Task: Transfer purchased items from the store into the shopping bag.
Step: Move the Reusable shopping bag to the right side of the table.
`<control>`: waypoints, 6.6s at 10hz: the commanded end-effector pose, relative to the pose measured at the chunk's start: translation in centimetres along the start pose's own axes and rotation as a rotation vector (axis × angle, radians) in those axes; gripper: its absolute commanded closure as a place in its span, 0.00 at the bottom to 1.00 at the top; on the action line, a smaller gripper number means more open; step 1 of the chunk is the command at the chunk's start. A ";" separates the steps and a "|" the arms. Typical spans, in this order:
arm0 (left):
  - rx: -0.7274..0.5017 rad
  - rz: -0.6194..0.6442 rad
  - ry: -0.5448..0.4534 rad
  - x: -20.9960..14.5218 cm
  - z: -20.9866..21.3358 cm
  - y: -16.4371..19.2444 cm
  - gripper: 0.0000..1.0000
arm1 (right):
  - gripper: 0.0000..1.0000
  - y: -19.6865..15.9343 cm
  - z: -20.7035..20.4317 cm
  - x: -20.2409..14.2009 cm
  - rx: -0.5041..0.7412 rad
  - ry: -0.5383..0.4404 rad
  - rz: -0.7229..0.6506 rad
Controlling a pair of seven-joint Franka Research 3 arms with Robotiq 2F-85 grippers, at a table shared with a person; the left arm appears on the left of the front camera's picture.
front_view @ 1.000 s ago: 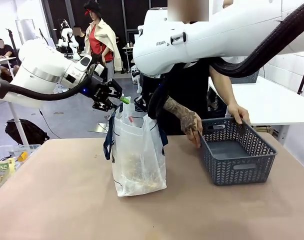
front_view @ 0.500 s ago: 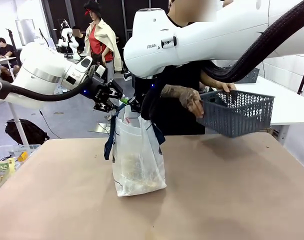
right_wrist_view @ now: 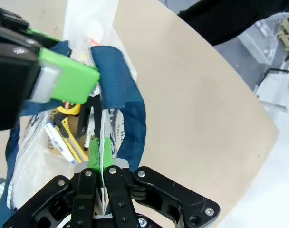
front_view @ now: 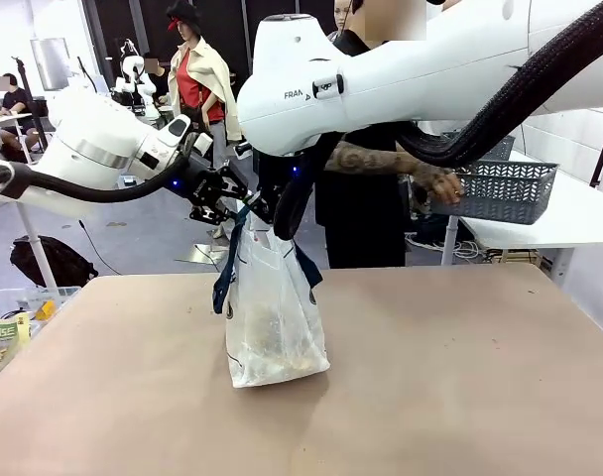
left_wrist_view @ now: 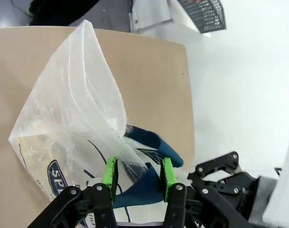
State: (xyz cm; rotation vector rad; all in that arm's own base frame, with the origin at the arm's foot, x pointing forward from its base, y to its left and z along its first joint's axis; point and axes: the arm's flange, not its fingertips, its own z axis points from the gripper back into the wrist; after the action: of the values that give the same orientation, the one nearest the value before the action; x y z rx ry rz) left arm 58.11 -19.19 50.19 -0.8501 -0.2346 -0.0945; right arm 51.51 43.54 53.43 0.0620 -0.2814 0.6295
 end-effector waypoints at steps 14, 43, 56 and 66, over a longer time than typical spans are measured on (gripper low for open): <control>0.208 0.115 0.047 1.6 -2.0 -2.5 1.00 | 0.62 0.5 1.4 -2.7 -0.043 -0.072 -0.032; 0.313 0.188 -0.147 0.2 8.1 -0.7 1.00 | 0.00 -26.0 9.5 -30.5 0.012 -0.203 -1.118; 0.528 0.552 -0.380 -7.5 29.2 9.3 1.00 | 0.00 -26.0 9.5 -30.5 0.012 -0.203 -1.118; 0.458 0.328 -0.628 -11.6 25.1 -1.2 0.11 | 0.00 -26.0 9.5 -30.5 0.012 -0.203 -1.118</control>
State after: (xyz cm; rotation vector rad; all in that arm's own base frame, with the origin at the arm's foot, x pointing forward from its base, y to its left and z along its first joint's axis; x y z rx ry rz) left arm 41.67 2.38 65.39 -0.4751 -0.6487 0.5451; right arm 40.93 3.72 54.53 0.2780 -0.3937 -0.4800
